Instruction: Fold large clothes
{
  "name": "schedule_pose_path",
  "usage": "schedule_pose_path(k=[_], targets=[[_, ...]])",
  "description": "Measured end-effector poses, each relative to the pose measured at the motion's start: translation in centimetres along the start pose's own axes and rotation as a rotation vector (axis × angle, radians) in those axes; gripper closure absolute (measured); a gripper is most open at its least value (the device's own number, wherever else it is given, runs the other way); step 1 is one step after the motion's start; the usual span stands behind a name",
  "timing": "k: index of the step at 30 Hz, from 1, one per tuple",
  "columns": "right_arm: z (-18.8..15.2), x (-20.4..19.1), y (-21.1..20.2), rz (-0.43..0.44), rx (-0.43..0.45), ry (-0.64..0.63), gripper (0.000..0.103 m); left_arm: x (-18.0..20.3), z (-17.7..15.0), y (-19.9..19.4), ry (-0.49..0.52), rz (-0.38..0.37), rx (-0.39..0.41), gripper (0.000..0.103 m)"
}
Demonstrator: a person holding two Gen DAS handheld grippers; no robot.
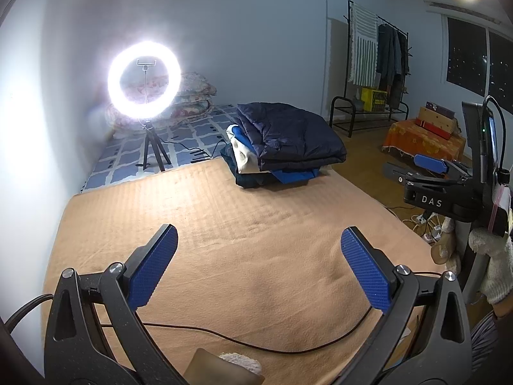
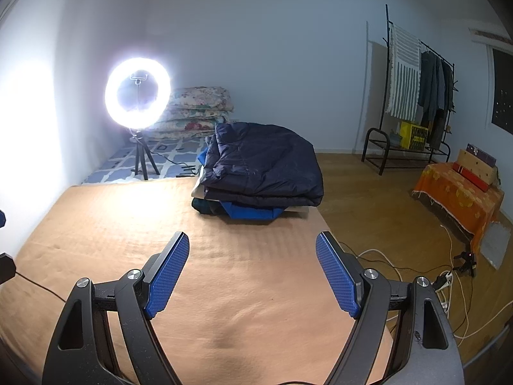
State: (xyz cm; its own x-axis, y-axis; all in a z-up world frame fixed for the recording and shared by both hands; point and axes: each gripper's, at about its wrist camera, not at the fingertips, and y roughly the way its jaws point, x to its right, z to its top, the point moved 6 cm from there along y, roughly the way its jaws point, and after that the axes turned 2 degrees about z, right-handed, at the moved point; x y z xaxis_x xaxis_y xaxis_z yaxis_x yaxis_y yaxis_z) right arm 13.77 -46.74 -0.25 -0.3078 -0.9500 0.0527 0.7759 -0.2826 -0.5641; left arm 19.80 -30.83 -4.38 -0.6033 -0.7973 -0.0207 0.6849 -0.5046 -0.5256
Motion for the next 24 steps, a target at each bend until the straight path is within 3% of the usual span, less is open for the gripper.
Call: schedule_pose_path(k=[24], targets=[[-0.53,0.05,0.31,0.0,-0.007,-0.008,0.022,0.29,0.1,-0.04,0.0,0.002,0.001,0.0]])
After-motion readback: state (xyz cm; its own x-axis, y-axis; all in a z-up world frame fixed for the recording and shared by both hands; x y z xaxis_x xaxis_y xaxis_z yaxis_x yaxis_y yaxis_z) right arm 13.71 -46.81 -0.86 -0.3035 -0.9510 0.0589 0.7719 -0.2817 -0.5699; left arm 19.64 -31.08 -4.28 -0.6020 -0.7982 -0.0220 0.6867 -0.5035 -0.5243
